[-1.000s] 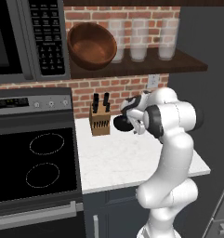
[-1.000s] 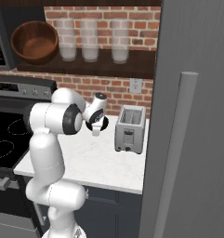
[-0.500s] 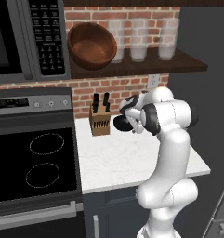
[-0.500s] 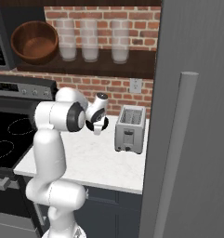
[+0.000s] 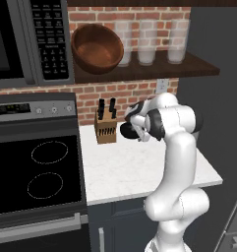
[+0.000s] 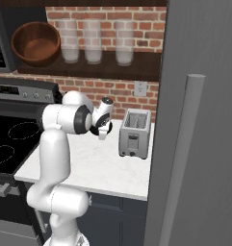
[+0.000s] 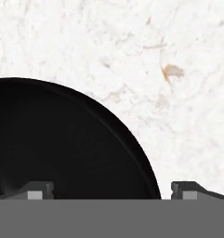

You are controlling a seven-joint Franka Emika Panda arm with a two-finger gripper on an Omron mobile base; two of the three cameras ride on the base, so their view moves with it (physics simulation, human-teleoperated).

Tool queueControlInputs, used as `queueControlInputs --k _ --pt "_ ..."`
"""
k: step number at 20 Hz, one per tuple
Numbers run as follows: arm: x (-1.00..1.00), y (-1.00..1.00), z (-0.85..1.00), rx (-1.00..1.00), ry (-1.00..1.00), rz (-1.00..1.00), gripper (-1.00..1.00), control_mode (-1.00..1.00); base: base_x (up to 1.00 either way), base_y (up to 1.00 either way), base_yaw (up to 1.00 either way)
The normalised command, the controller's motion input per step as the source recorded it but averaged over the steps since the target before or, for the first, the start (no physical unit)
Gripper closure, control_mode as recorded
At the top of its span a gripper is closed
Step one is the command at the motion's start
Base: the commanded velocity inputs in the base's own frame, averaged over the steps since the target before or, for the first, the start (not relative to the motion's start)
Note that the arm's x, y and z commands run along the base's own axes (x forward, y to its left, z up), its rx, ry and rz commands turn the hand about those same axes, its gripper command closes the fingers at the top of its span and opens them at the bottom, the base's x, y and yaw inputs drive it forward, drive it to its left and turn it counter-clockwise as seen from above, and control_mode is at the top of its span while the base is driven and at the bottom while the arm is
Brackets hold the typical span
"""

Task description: Pick up the bowls on the counter and stack them on top of one another in the open cabinet. Place the smaller bowl on top of the larger bowl.

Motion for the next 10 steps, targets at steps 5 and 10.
queueControlInputs --k 5,10 --pt "0.23 0.03 -0.14 -0.01 0.0 0.0 1.0 -1.0 0.0 0.0 0.0" --pt "0.13 0.0 -0.04 0.0 0.0 0.0 1.0 -1.0 0.0 0.0 0.0"
